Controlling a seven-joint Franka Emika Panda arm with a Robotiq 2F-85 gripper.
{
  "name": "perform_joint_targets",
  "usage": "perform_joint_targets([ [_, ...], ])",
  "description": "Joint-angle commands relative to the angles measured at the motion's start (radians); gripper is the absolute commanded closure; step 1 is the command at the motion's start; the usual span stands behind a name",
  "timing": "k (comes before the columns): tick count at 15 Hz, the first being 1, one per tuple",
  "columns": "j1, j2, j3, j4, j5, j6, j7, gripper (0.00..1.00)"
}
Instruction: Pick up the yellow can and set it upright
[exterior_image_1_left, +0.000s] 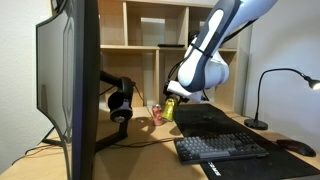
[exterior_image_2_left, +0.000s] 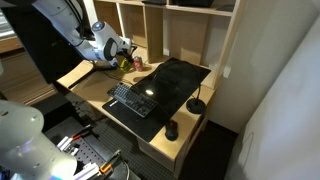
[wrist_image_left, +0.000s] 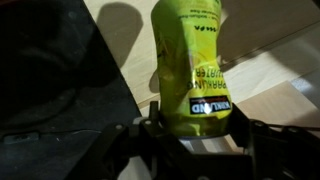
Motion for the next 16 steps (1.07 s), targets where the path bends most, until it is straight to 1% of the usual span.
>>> perform_joint_targets([
  [1, 0.093, 0.078, -0.086, -0.028, -0.045, 0.171, -0.072, 0.59],
  [2, 0.118, 0.102, -0.102, -0.027, -0.037, 0.219, -0.086, 0.59],
  [3, 0.127, 0.124, -0.099, -0.027, -0.031, 0.273, -0.093, 0.59],
  [4, 0.119, 0.106, -0.073, 0.052, -0.035, 0.186, -0.101, 0.59],
  [5, 0.123, 0.120, -0.072, 0.056, -0.036, 0.195, -0.100, 0.59],
  [6, 0.116, 0.112, -0.073, 0.014, -0.033, 0.187, -0.072, 0.59],
  [7, 0.123, 0.112, -0.072, 0.030, -0.031, 0.175, -0.071, 0.34],
  [9, 0.124, 0.114, -0.073, 0.030, -0.031, 0.172, -0.070, 0.34],
  [10, 0.122, 0.115, -0.074, 0.029, -0.031, 0.172, -0.070, 0.59],
  [14, 0.100, 0.121, -0.056, 0.098, -0.083, 0.171, -0.107, 0.59],
  [15, 0.115, 0.123, -0.071, 0.109, -0.073, 0.171, -0.109, 0.59],
  [16, 0.125, 0.122, -0.075, 0.096, -0.041, 0.171, -0.079, 0.59],
])
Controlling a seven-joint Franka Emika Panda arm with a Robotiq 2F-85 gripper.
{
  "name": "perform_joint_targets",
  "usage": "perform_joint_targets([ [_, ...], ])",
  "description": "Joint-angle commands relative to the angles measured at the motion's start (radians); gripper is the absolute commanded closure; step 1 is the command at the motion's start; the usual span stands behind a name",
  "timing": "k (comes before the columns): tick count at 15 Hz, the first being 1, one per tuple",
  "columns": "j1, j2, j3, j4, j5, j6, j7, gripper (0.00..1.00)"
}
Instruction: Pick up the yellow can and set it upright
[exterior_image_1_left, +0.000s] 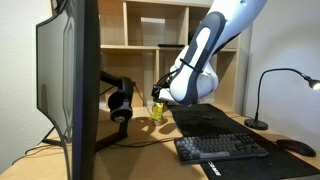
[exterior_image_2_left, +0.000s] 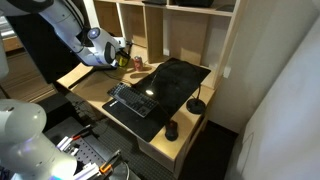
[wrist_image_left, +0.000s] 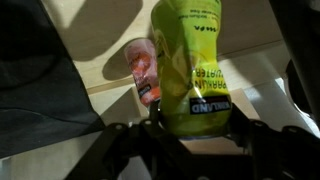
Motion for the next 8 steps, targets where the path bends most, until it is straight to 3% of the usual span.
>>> perform_joint_targets([
  [1, -0.013, 0.002, 0.019, 0.011, 0.032, -0.002, 0.037, 0.59],
  [2, -0.036, 0.000, 0.051, 0.005, 0.044, -0.003, 0.081, 0.59],
  [3, -0.004, 0.001, 0.008, 0.013, 0.023, -0.004, 0.045, 0.34],
  [6, -0.015, 0.004, 0.030, 0.013, 0.032, -0.004, 0.083, 0.34],
  [7, -0.016, 0.004, 0.032, 0.013, 0.033, -0.005, 0.085, 0.59],
  [8, -0.022, -0.004, 0.045, 0.007, 0.045, -0.024, 0.108, 0.59],
])
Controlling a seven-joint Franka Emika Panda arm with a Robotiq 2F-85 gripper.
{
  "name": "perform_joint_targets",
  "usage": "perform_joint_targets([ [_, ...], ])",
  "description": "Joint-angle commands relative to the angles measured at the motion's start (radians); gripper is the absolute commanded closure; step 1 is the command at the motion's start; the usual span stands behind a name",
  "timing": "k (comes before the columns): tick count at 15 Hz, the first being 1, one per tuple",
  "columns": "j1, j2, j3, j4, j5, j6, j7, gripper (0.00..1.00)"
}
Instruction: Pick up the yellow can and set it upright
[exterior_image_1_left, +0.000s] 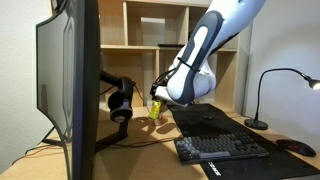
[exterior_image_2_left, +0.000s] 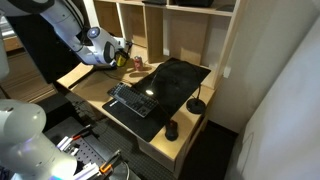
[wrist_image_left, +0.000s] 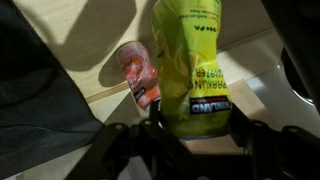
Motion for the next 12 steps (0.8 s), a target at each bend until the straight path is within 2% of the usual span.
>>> perform_joint_targets([
  [1, 0.000, -0.076, -0.058, 0.038, -0.008, -0.096, -0.031, 0.59],
  [3, 0.063, -0.106, -0.176, 0.061, -0.025, -0.123, -0.122, 0.59],
  [8, 0.162, -0.247, -0.369, 0.075, -0.168, -0.271, -0.290, 0.59],
  [10, 0.145, -0.334, -0.333, 0.029, -0.225, -0.353, -0.335, 0.59],
  [12, 0.160, -0.359, -0.339, -0.010, -0.254, -0.364, -0.331, 0.59],
])
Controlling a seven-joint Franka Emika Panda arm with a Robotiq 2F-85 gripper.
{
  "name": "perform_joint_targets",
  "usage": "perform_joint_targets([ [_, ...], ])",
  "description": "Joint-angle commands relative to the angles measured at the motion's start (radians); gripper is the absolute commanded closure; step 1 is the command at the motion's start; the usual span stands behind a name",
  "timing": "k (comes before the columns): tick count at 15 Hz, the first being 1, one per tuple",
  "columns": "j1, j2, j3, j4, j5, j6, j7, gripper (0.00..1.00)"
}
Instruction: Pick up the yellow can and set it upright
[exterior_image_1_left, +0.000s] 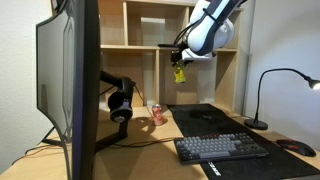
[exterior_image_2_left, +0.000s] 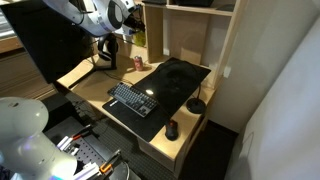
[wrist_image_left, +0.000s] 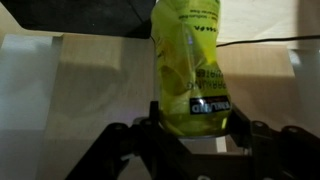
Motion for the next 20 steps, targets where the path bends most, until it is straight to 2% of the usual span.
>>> perform_joint_targets([
  [1, 0.022, -0.089, 0.014, -0.117, -0.033, -0.022, -0.022, 0.59],
  [4, 0.025, -0.115, 0.033, -0.208, -0.010, -0.001, -0.004, 0.59],
  [5, 0.017, -0.115, 0.055, -0.252, 0.022, 0.042, 0.004, 0.59],
  [7, 0.028, -0.073, 0.041, -0.287, 0.036, 0.128, 0.070, 0.59],
  [8, 0.027, -0.074, 0.039, -0.227, 0.012, 0.055, 0.043, 0.34],
  [11, 0.028, -0.066, 0.039, -0.273, 0.019, 0.106, 0.074, 0.34],
  [12, 0.028, -0.066, 0.039, -0.273, 0.020, 0.107, 0.075, 0.59],
  [16, 0.062, 0.008, 0.026, -0.295, 0.021, 0.217, 0.090, 0.59],
  [20, 0.110, 0.085, 0.001, -0.316, 0.070, 0.401, 0.092, 0.59],
])
